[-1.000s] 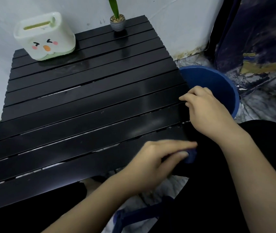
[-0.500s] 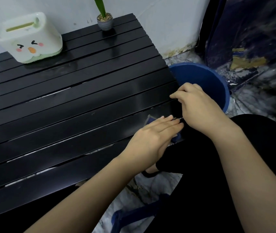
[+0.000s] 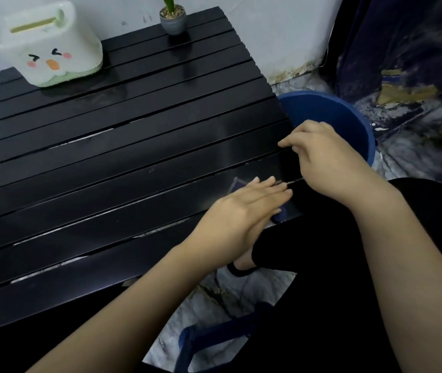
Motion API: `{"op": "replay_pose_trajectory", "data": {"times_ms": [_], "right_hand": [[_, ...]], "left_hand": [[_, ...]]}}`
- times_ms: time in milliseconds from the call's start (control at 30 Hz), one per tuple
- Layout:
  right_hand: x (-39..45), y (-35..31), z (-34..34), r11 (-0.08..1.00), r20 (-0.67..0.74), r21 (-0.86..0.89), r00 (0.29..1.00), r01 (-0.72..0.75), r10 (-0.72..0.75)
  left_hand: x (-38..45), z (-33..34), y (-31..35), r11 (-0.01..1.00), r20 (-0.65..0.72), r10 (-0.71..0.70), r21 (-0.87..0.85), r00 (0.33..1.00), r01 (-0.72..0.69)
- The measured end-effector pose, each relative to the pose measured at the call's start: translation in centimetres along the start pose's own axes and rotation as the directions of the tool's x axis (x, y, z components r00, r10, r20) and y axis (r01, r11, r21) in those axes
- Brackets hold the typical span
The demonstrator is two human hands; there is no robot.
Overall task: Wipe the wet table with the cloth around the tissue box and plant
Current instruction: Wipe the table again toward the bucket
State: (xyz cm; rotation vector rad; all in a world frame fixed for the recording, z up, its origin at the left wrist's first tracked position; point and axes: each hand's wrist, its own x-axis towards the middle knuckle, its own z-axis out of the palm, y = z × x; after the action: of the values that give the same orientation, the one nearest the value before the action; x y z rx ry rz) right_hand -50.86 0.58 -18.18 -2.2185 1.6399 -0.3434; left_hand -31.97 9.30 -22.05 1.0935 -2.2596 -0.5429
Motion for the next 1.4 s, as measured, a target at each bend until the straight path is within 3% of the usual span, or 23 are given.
{"op": "replay_pose_trajectory", "data": {"times_ms": [167, 267, 333, 400, 433, 533, 667, 700, 767, 867, 933, 1000, 1167, 1200, 1300, 1367, 1400], "right_hand": [[0.1, -0.2, 0.1, 1.000, -0.019, -0.011, 1.000, 0.001, -0.001], [0.0, -0.6, 0.1, 1.000, -0.026, -0.029, 1.000, -0.009, 0.009], [-0.1, -1.1, 0.3, 0.998, -0.025, -0.064, 1.000, -0.015, 0.013], [-0.4, -1.9, 0.6, 0.995, -0.019, -0.094, 1.000, -0.011, 0.010], [-0.5, -2.4, 0.9, 0.995, -0.010, -0.098, 1.000, -0.004, 0.003], [-0.7, -4.6, 2.0, 0.993, 0.000, -0.090, 0.997, 0.080, -0.080], [-0.9, -9.1, 4.4, 0.956, -0.030, -0.063, 0.957, 0.285, -0.287], [-1.0, -10.4, 5.0, 0.943, -0.027, -0.051, 0.943, 0.329, -0.331], [-1.3, -13.1, 6.5, 0.913, -0.008, -0.029, 0.913, 0.408, -0.408], [-1.8, -16.5, 8.7, 0.871, 0.039, -0.006, 0.870, 0.492, -0.491], [-1.9, -18.2, 9.9, 0.850, 0.066, 0.000, 0.848, 0.526, -0.525], [-1.9, -19.5, 10.9, 0.842, 0.082, -0.001, 0.839, 0.540, -0.538], [-1.5, -21.7, 12.5, 0.849, 0.062, -0.015, 0.848, 0.528, -0.527], [-1.4, -22.0, 12.7, 0.851, 0.060, -0.019, 0.851, 0.524, -0.522], [-1.1, -22.6, 13.2, 0.858, 0.049, -0.034, 0.858, 0.513, -0.511], [-1.1, -22.8, 13.4, 0.860, 0.042, -0.041, 0.861, 0.508, -0.507], [-1.0, -22.8, 13.5, 0.861, 0.038, -0.045, 0.862, 0.507, -0.506]], "left_hand": [[1.5, 1.0, 1.5, 0.992, 0.048, 0.062, -0.113, 0.997, -0.056], [1.0, -0.5, 2.5, 0.909, 0.126, -0.122, -0.385, 0.985, 0.161], [0.0, -2.1, 2.7, 0.749, 0.194, -0.273, -0.571, 0.942, 0.335], [-1.5, -3.6, 2.4, 0.592, 0.202, -0.381, -0.697, 0.902, 0.406], [-2.3, -4.4, 2.0, 0.499, 0.184, -0.441, -0.764, 0.878, 0.410], [-5.5, -7.4, 0.5, 0.178, 0.155, -0.674, -0.915, 0.723, 0.362], [-10.6, -11.8, -2.4, -0.001, 0.162, -0.829, -0.958, 0.535, 0.288], [-11.7, -13.0, -2.8, 0.016, 0.140, -0.859, -0.954, 0.492, 0.299], [-13.9, -15.1, -3.4, 0.142, 0.037, -0.920, -0.896, 0.389, 0.420], [-17.3, -16.8, -3.2, 0.323, -0.217, -0.934, -0.852, 0.283, 0.412], [-18.9, -17.9, -3.3, 0.410, -0.370, -0.911, -0.757, 0.183, 0.508], [-19.9, -19.4, -4.3, 0.485, -0.478, -0.856, -0.616, 0.194, 0.621], [-21.1, -21.0, -5.3, 0.523, -0.555, -0.790, -0.389, 0.260, 0.759], [-21.2, -20.9, -5.5, 0.500, -0.544, -0.803, -0.390, 0.245, 0.773], [-21.5, -20.8, -6.0, 0.407, -0.517, -0.848, -0.491, 0.118, 0.770], [-21.6, -21.3, -6.0, 0.418, -0.556, -0.829, -0.553, 0.055, 0.721], [-21.4, -21.7, -5.7, 0.451, -0.583, -0.810, -0.560, 0.056, 0.695]]}}
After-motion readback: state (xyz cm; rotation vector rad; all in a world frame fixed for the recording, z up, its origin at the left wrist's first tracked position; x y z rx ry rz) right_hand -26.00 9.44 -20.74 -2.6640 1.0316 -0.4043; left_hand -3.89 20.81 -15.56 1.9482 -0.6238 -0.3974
